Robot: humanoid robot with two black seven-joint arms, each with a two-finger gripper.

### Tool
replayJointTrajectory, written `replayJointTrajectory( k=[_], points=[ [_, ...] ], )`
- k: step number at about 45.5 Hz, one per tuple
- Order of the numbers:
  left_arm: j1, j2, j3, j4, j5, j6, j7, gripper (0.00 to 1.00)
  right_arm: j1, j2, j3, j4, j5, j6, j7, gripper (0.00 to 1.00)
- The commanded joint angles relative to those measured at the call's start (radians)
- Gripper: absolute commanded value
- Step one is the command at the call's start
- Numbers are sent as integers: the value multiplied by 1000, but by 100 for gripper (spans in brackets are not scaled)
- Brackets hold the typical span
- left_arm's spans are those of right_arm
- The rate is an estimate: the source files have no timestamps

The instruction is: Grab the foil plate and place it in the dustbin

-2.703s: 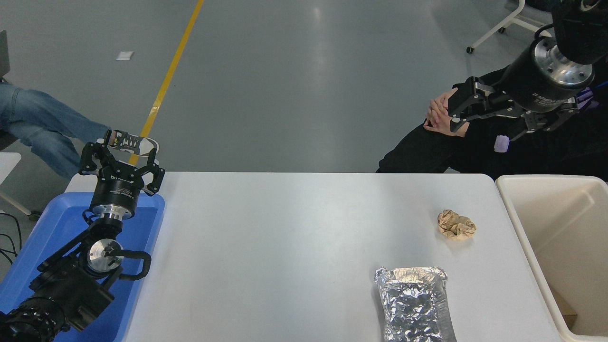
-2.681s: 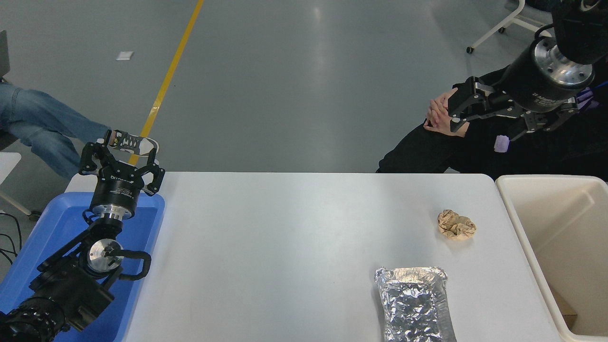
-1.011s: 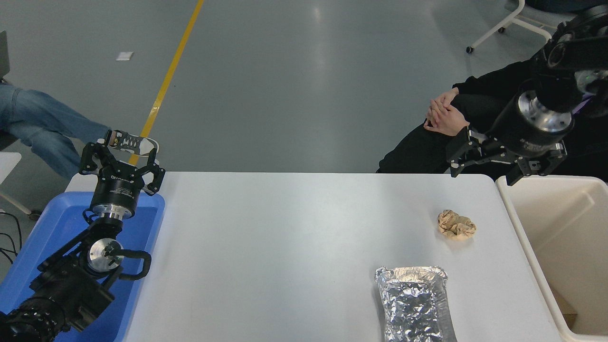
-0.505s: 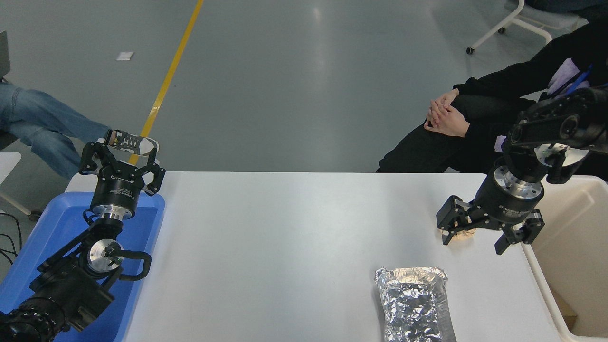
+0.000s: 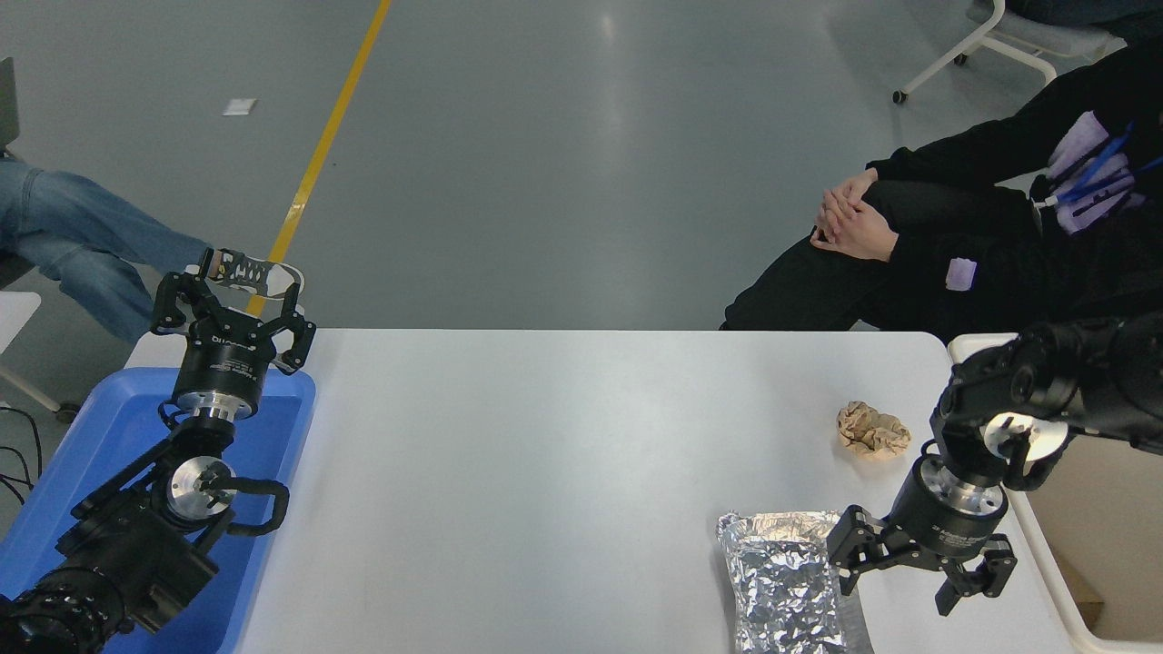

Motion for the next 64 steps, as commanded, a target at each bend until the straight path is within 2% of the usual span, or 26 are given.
replayJointTrajectory(
  k=[1, 18, 24, 33, 38, 43, 48, 51, 60, 62, 64],
  points=[
    [0, 1, 0, 0, 0, 0, 0, 99, -84, 1, 29, -6, -10, -205, 0, 99],
    [0, 1, 0, 0, 0, 0, 0, 99, -98, 5, 81, -4, -10, -239, 0, 96],
    [0, 1, 0, 0, 0, 0, 0, 99, -99, 5, 101, -1, -12, -239, 0, 89],
    [0, 1, 0, -2, 0, 0, 0, 99, -118, 8, 103, -1, -47, -239, 0, 67],
    [0, 1, 0, 0, 0, -1, 0, 99, -124, 11, 103, 2, -62, -236, 0, 48],
    [0, 1, 0, 0, 0, 0, 0, 99, -131, 13, 103, 5, -65, -236, 0, 42],
    [0, 1, 0, 0, 0, -1, 0, 99, -133, 13, 106, 6, -65, -233, 0, 31],
    [0, 1, 0, 0, 0, 0, 0, 99, -138, 13, 113, 6, -64, -230, 0, 20],
    [0, 1, 0, 0, 0, -1, 0, 99, -136, 8, 115, 6, -59, -228, 0, 8],
    [0, 1, -2, 0, 0, -1, 0, 99, -136, 7, 115, 6, -56, -228, 0, 1],
    [0, 1, 0, 0, 0, -1, 0, 99, -136, 5, 115, 6, -53, -225, 0, 0]
  ],
)
